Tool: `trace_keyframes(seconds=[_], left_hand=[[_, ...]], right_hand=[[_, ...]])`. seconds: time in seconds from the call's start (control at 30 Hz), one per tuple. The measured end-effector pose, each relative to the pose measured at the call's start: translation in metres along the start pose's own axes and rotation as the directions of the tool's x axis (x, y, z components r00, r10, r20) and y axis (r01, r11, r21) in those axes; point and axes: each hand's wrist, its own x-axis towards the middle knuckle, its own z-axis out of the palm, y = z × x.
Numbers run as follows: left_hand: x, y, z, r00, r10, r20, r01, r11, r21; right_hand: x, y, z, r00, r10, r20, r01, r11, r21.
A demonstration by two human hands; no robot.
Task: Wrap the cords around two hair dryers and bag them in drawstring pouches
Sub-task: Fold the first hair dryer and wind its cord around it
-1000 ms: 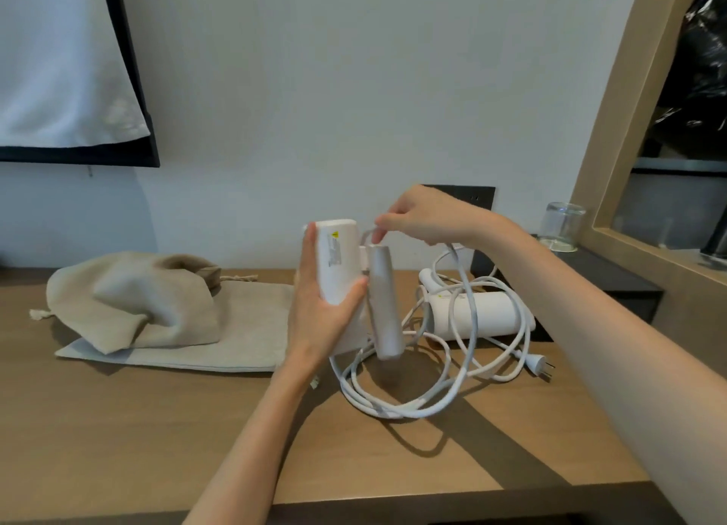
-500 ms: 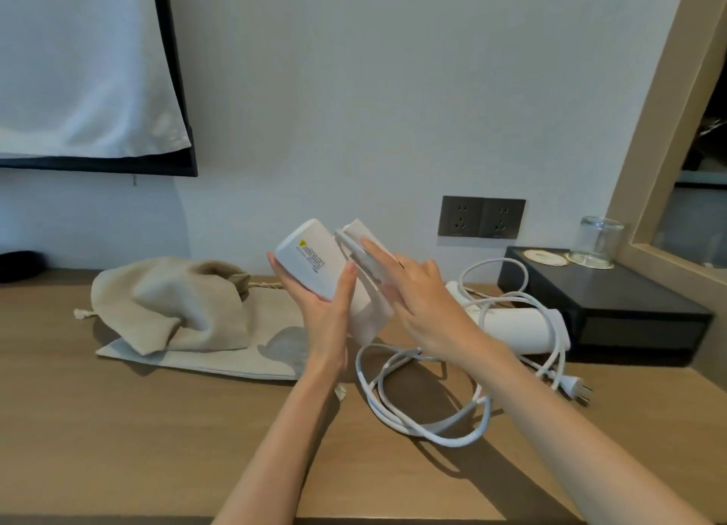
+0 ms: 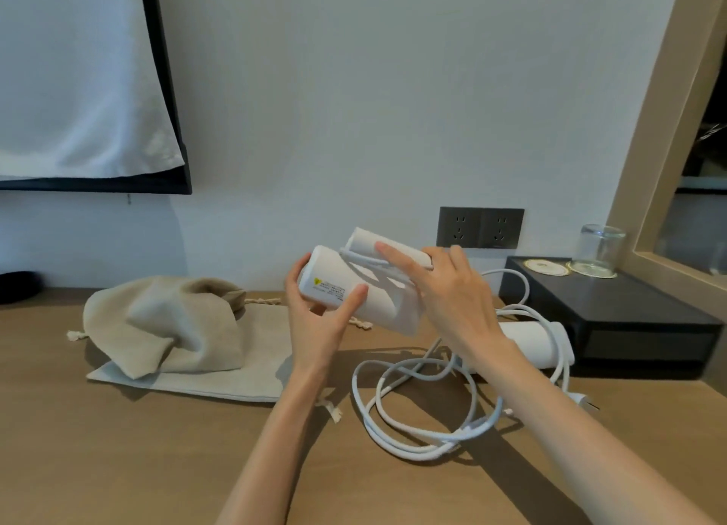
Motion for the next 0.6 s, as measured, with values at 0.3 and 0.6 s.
trace_keyframes(seconds=[0.3, 0.6], left_hand=[[0.036, 0.016, 0.001, 0.974, -0.073, 0.216, -0.004, 0.941, 0.34], [0.041, -0.008, 0.014, 0.93, -0.368, -0.009, 0.368, 0.926, 0.09]], right_hand=[[0.028, 0.026, 0.01, 0.983, -0.131, -0.133, 0.118, 0.988, -0.099], [0.01, 0.03, 0.029, 0.991, 0.015, -0.137, 0.027, 0.954, 0.298]])
